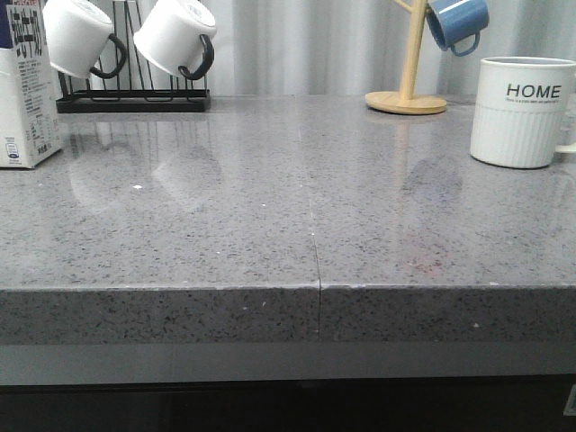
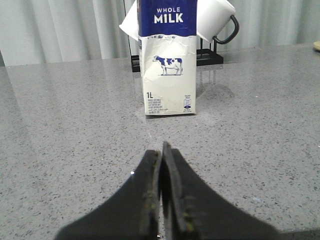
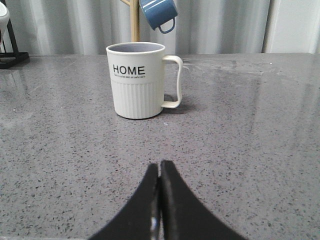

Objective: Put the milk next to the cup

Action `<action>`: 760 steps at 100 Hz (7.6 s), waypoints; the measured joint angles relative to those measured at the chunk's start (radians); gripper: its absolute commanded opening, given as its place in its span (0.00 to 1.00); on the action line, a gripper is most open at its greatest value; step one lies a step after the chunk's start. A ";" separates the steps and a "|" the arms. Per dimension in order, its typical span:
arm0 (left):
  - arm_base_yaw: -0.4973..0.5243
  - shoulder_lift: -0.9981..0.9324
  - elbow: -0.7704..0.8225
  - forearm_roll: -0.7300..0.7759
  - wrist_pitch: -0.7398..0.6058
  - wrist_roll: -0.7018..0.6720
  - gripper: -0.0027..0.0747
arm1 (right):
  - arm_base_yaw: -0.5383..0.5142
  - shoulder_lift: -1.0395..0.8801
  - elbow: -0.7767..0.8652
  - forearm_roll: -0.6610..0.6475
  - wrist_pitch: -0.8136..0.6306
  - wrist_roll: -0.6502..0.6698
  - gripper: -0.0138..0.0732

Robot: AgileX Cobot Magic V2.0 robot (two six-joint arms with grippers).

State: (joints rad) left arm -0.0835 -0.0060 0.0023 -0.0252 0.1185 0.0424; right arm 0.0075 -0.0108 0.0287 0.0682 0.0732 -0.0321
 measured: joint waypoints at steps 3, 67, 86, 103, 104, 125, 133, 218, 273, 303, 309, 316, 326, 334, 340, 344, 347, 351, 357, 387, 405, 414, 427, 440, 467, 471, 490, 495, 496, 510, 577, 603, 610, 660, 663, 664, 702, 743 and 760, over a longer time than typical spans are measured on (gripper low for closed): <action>0.000 0.000 0.000 0.000 0.000 0.000 0.01 | 0.000 0.000 0.000 0.000 0.000 0.000 0.07; 0.000 0.000 0.000 0.000 0.000 0.000 0.01 | 0.000 0.034 -0.002 0.000 0.010 0.000 0.07; 0.000 0.000 0.000 0.000 0.000 0.000 0.01 | 0.000 0.155 -0.078 0.000 0.088 0.000 0.07; 0.000 0.000 0.000 0.000 0.000 0.000 0.01 | 0.000 0.222 -0.164 0.000 0.113 0.000 0.07; 0.000 0.000 0.000 0.000 0.000 0.000 0.01 | 0.000 0.227 -0.171 0.000 0.113 0.000 0.07; 0.000 0.000 0.000 0.000 0.000 0.000 0.01 | 0.000 0.327 -0.274 0.000 0.123 0.000 0.07; 0.000 0.000 0.000 0.000 0.000 0.000 0.01 | 0.000 0.375 -0.310 0.000 0.123 0.000 0.07; 0.000 0.000 0.000 0.000 0.000 0.000 0.01 | 0.000 1.086 -0.396 0.011 -0.477 -0.002 0.59; 0.000 0.000 0.000 0.000 0.000 0.000 0.01 | -0.002 1.523 -0.530 0.059 -0.810 -0.002 0.59; 0.000 0.000 0.000 0.000 0.000 0.000 0.01 | -0.002 1.651 -0.647 0.129 -0.831 -0.002 0.34; 0.000 0.000 0.000 0.000 0.000 0.000 0.01 | -0.002 1.666 -0.658 0.131 -0.835 -0.002 0.23; 0.000 0.000 0.000 0.000 0.000 0.000 0.01 | -0.002 1.672 -0.664 0.131 -0.837 -0.002 0.14; 0.000 0.000 0.000 0.000 0.000 0.000 0.01 | -0.002 1.675 -0.664 0.133 -0.838 -0.002 0.08; 0.000 0.000 0.000 0.000 0.000 0.000 0.01 | 0.000 1.675 -0.664 0.133 -0.838 -0.002 0.08; 0.000 0.000 0.000 0.000 0.000 0.000 0.01 | 0.012 1.675 -0.664 0.136 -0.838 -0.002 0.08; 0.000 0.000 0.000 0.000 0.000 0.000 0.01 | 0.022 1.671 -0.664 0.138 -0.838 -0.002 0.08; 0.000 0.000 0.000 0.000 0.000 0.000 0.01 | 0.034 1.666 -0.664 0.138 -0.836 -0.002 0.08; 0.000 0.000 0.000 0.000 0.000 0.000 0.01 | 0.049 1.655 -0.664 0.138 -0.832 -0.002 0.08; 0.000 0.000 0.000 0.000 0.000 0.000 0.01 | 0.082 1.639 -0.664 0.138 -0.824 -0.002 0.08; 0.000 0.000 0.000 0.000 0.000 0.000 0.01 | 0.285 1.614 -0.666 0.138 -0.812 -0.002 0.08; 0.000 0.000 0.000 0.000 0.000 0.000 0.01 | 0.390 1.636 -0.714 0.138 -0.808 -0.002 0.09; 0.000 0.000 0.000 0.000 0.000 0.000 0.01 | 0.425 1.672 -0.746 0.138 -0.808 -0.002 0.09; 0.000 0.000 0.000 0.000 0.000 0.000 0.01 | 0.452 1.737 -0.784 0.138 -0.807 -0.002 0.19; 0.000 0.000 0.000 0.000 0.000 0.000 0.01 | 0.461 1.757 -0.792 0.138 -0.798 -0.002 0.38; 0.000 0.000 0.000 0.000 0.000 0.000 0.01 | 0.462 1.716 -0.758 0.138 -0.793 -0.002 0.43; 0.000 0.000 0.000 0.000 0.000 0.000 0.01 | 0.462 1.698 -0.737 0.138 -0.793 -0.002 0.43; 0.000 0.000 0.000 0.000 0.000 0.000 0.01 | 0.462 1.546 -0.597 0.138 -0.793 -0.002 0.42; 0.000 0.000 0.000 0.000 0.000 0.000 0.01 | 0.462 1.492 -0.551 0.138 -0.789 -0.002 0.42; 0.000 0.000 0.000 0.000 0.000 0.000 0.01 | 0.462 1.484 -0.539 0.138 -0.789 -0.002 0.42; 0.000 0.000 0.000 0.000 0.000 0.000 0.01 | 0.462 1.297 -0.425 0.138 -0.737 -0.002 0.30; 0.000 0.000 0.000 0.000 0.000 0.000 0.01 | 0.462 0.360 -0.259 0.138 0.002 -0.002 0.13; 0.000 0.000 0.000 0.000 -0.002 0.000 0.01 | 0.462 0.137 -0.259 0.132 0.193 -0.002 0.13; 0.001 0.000 0.000 0.000 -0.017 0.000 0.01 | 0.462 0.108 -0.259 0.132 0.207 -0.002 0.13; 0.005 0.204 -0.292 0.037 0.113 0.000 0.01 | 0.462 0.096 -0.259 0.132 0.230 -0.002 0.13; 0.005 0.244 -0.315 0.037 0.121 0.000 0.02 | 0.462 0.096 -0.259 0.132 0.230 -0.002 0.13; 0.005 0.252 -0.326 0.037 0.123 0.000 0.02 | 0.462 0.096 -0.259 0.132 0.230 -0.002 0.13; 0.005 0.520 -0.432 -0.017 0.004 0.000 0.88 | 0.462 0.096 -0.259 0.132 0.230 -0.002 0.13; 0.005 0.740 -0.433 -0.017 -0.246 0.000 0.86 | 0.462 0.096 -0.259 0.132 0.232 -0.002 0.13; -0.026 0.855 -0.433 -0.019 -0.465 0.000 0.86 | 0.462 0.096 -0.259 0.132 0.232 -0.002 0.13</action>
State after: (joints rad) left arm -0.1099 0.8491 -0.4309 -0.0444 -0.3469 0.0424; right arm 0.4696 0.0848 -0.2304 0.2004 0.3049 -0.0343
